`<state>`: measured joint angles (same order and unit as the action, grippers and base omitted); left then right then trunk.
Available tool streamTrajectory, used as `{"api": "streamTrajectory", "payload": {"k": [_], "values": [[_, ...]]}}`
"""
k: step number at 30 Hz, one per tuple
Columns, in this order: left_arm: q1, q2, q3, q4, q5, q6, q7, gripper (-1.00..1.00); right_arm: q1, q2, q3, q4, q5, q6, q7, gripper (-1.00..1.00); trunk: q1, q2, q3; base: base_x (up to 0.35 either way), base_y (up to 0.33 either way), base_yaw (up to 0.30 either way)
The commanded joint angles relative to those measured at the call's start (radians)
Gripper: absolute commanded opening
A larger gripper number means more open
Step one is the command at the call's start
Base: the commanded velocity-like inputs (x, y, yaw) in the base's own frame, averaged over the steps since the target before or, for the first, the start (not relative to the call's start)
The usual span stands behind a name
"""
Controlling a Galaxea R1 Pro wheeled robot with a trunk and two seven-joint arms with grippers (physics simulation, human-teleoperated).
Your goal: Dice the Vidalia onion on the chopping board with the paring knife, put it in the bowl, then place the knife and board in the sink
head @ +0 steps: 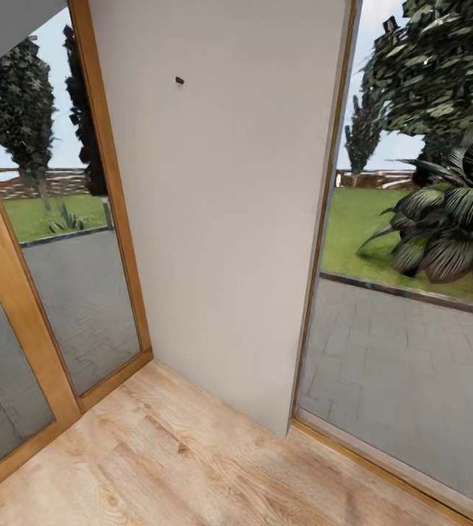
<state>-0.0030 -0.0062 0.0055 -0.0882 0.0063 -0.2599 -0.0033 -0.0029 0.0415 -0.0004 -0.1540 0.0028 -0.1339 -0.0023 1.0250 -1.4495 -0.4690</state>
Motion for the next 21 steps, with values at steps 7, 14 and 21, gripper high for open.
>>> {"api": "streamTrajectory", "payload": {"k": [7,14,21], "values": [[0.000,0.003,0.002,-0.178,0.001,-0.007,0.002,1.00,0.000,-0.005,-0.001,-0.135,0.000,-0.177,-0.003,1.00,0.000,0.000,-0.001,0.000,0.000,0.000],[0.000,0.014,0.002,-0.367,-0.003,-0.007,0.003,1.00,0.000,0.000,-0.001,-0.378,0.000,-0.191,-0.008,1.00,0.000,0.000,-0.001,0.000,0.000,0.000],[0.000,0.037,0.003,-0.381,0.002,-0.008,0.003,1.00,0.000,0.001,-0.001,-0.415,-0.007,-0.196,-0.007,1.00,0.000,0.000,-0.001,0.000,0.000,0.000]]}}
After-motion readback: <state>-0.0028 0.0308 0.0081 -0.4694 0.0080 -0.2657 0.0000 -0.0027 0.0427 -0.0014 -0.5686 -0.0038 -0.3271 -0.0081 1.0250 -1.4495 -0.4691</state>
